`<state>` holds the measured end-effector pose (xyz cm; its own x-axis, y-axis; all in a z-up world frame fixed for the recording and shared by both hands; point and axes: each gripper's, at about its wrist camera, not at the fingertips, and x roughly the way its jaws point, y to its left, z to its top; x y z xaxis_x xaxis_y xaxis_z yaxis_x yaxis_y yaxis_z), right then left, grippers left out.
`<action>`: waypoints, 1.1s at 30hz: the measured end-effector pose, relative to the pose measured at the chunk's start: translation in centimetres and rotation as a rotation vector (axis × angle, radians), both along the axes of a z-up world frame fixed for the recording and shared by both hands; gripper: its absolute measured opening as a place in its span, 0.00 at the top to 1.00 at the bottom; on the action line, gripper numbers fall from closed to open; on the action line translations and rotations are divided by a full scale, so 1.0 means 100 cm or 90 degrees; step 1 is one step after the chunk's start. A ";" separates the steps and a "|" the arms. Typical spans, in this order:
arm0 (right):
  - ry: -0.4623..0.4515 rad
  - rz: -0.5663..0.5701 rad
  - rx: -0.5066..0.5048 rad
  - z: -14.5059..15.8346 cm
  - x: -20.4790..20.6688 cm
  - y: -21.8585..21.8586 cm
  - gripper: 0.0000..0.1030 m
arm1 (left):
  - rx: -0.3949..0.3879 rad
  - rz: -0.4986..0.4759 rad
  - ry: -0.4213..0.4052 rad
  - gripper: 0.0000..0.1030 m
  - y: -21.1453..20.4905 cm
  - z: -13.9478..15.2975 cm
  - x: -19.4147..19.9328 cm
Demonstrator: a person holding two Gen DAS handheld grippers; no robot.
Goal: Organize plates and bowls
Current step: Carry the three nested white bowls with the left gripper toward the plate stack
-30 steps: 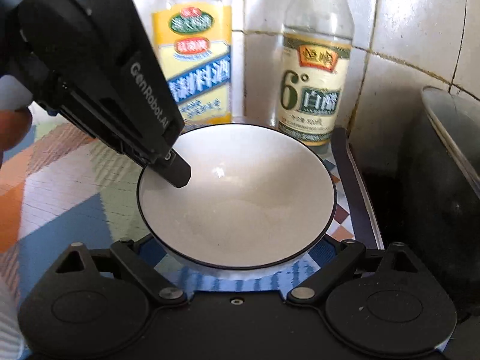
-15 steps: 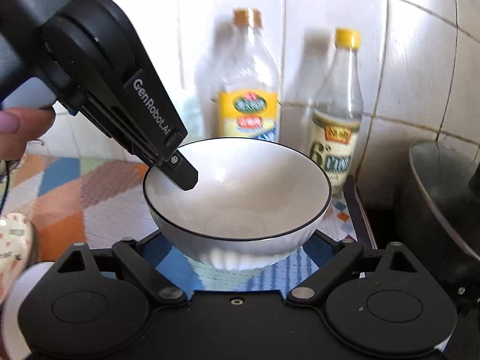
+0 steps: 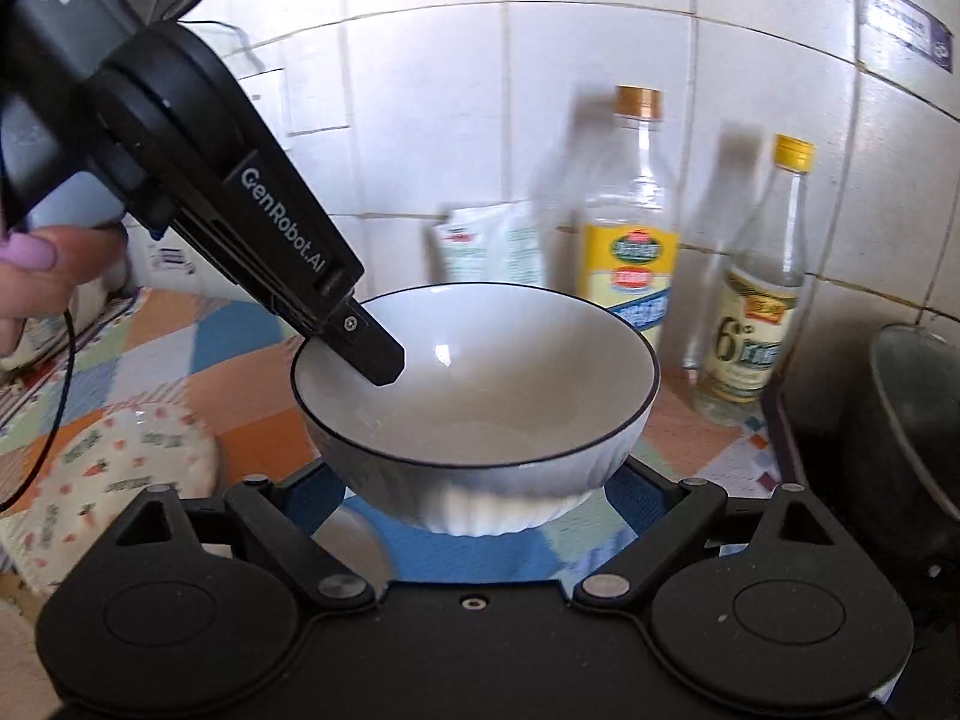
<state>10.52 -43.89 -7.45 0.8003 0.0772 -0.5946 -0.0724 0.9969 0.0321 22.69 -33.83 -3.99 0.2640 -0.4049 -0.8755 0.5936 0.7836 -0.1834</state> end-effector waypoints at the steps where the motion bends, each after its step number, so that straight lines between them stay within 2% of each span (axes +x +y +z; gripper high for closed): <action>1: 0.003 0.010 0.005 -0.001 -0.002 0.003 0.07 | 0.003 0.010 0.007 0.93 0.006 -0.003 -0.002; 8: 0.033 0.097 0.010 -0.005 -0.019 0.032 0.07 | 0.019 0.060 0.066 0.93 0.042 -0.029 -0.017; 11: 0.049 0.117 0.010 -0.009 -0.025 0.037 0.07 | 0.024 0.071 0.076 0.93 0.049 -0.036 -0.024; 21: 0.088 0.132 0.001 -0.017 -0.029 0.048 0.07 | 0.045 0.071 0.101 0.92 0.055 -0.045 -0.032; 28: 0.115 0.135 0.005 -0.024 -0.028 0.052 0.07 | 0.106 0.065 0.101 0.92 0.048 -0.056 -0.039; 33: 0.116 0.125 -0.016 -0.027 -0.029 0.057 0.07 | 0.121 0.062 0.098 0.90 0.045 -0.058 -0.041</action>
